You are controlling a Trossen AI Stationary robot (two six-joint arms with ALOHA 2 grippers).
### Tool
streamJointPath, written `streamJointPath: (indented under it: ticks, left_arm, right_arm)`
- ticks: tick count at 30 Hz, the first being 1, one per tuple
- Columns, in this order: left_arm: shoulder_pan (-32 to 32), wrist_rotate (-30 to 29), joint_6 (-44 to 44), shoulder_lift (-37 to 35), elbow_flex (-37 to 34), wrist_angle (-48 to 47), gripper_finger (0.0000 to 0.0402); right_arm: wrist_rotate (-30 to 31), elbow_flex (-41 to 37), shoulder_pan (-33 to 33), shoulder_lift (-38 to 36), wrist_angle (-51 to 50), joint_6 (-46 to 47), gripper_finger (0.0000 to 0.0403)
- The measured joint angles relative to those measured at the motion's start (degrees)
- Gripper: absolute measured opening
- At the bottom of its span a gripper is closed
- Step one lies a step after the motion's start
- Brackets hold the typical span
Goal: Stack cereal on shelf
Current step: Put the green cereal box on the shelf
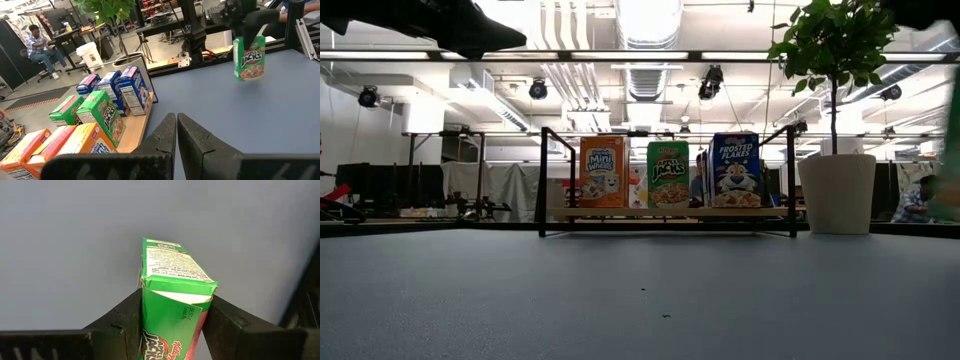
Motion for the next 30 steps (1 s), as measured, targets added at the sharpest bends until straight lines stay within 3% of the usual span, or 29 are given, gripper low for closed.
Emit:
streamJointPath:
  ticks: [15,22,30]
  left_arm:
    - [0.0,0.0,0.0,0.0,0.0,-0.04,0.0]
    - [0.0,-0.02,0.0,0.0,0.0,-0.02,0.0]
    - [0.01,-0.02,0.0,0.02,0.0,-0.02,0.0]
  right_arm:
    - [0.67,12.88,-27.14,5.16,6.23,-48.19,0.0157]
    - [-0.38,27.09,-35.15,14.49,5.58,-70.29,0.0157]
    - [-0.02,47.61,-41.49,27.73,-5.85,-97.96,0.0157]
